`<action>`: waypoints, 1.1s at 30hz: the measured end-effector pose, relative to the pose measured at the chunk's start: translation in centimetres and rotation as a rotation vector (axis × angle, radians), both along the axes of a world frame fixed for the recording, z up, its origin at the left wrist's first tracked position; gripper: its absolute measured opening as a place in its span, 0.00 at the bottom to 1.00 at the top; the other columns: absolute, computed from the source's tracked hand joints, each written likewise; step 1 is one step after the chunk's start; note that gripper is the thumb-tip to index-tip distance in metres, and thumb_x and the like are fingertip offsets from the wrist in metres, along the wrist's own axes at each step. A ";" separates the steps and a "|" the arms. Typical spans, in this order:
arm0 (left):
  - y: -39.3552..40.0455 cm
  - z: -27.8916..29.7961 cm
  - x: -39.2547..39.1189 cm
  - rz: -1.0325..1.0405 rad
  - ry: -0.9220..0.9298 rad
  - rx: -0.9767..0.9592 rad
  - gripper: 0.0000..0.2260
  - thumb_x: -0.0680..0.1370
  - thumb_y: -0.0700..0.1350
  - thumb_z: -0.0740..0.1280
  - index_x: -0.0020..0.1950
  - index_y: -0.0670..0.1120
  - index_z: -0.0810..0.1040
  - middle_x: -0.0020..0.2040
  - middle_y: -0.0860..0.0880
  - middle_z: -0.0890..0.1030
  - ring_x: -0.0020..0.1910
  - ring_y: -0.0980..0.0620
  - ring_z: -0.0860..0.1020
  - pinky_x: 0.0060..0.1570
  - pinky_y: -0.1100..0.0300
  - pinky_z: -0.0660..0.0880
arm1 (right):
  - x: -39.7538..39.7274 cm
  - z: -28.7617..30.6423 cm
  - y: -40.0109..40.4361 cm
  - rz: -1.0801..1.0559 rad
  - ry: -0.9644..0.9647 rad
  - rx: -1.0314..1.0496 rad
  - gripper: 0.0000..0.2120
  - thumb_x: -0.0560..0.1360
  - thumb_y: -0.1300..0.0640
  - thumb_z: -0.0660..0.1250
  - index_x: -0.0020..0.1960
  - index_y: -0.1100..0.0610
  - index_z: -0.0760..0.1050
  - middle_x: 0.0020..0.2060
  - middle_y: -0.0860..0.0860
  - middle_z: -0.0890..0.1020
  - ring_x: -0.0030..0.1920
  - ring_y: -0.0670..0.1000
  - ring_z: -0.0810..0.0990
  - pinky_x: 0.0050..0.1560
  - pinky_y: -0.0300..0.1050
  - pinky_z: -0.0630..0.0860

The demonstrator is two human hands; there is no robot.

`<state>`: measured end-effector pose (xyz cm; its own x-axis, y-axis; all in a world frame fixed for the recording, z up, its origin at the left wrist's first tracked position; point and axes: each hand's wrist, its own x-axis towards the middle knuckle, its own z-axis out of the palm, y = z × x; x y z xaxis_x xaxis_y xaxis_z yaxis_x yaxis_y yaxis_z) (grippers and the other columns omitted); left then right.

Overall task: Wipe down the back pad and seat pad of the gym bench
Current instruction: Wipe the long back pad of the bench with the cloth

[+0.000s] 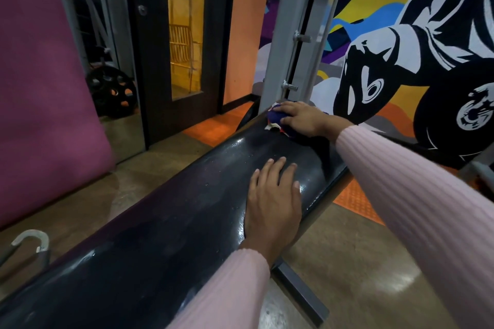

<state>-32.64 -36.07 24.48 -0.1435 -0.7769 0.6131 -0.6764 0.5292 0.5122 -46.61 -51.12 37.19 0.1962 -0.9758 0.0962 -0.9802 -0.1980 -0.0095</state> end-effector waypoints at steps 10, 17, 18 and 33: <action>0.1 0.2 -0.1 0.041 -0.071 -0.003 0.19 0.80 0.49 0.52 0.69 0.49 0.71 0.69 0.48 0.71 0.71 0.49 0.66 0.70 0.48 0.61 | 3.3 -2.2 3.7 0.235 0.126 0.030 0.23 0.81 0.48 0.55 0.75 0.45 0.59 0.76 0.46 0.60 0.76 0.51 0.54 0.74 0.55 0.50; 0.2 0.4 -0.1 0.034 -0.063 -0.008 0.21 0.80 0.50 0.50 0.69 0.48 0.71 0.70 0.48 0.71 0.71 0.48 0.65 0.70 0.47 0.61 | 4.8 -1.5 1.7 0.080 0.190 -0.011 0.23 0.80 0.47 0.54 0.75 0.45 0.60 0.75 0.47 0.61 0.74 0.53 0.57 0.72 0.58 0.55; 0.2 0.4 -0.1 0.032 -0.057 -0.010 0.20 0.80 0.49 0.50 0.69 0.48 0.71 0.69 0.48 0.72 0.71 0.49 0.66 0.70 0.47 0.62 | 5.8 -2.2 1.9 0.117 0.207 -0.002 0.23 0.80 0.47 0.53 0.75 0.46 0.59 0.76 0.48 0.61 0.75 0.53 0.57 0.72 0.57 0.54; 0.5 0.7 0.1 0.016 -0.029 -0.012 0.20 0.79 0.48 0.51 0.67 0.46 0.73 0.68 0.46 0.73 0.69 0.49 0.68 0.69 0.48 0.64 | 8.5 -3.1 2.0 0.183 0.211 0.092 0.23 0.81 0.48 0.52 0.76 0.46 0.59 0.76 0.46 0.59 0.76 0.52 0.54 0.72 0.57 0.49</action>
<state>-32.55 -35.55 25.20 -0.1489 -0.7718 0.6182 -0.6990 0.5244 0.4862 -38.12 -49.14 34.13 0.3765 -0.9249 -0.0523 -0.9103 -0.3798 0.1645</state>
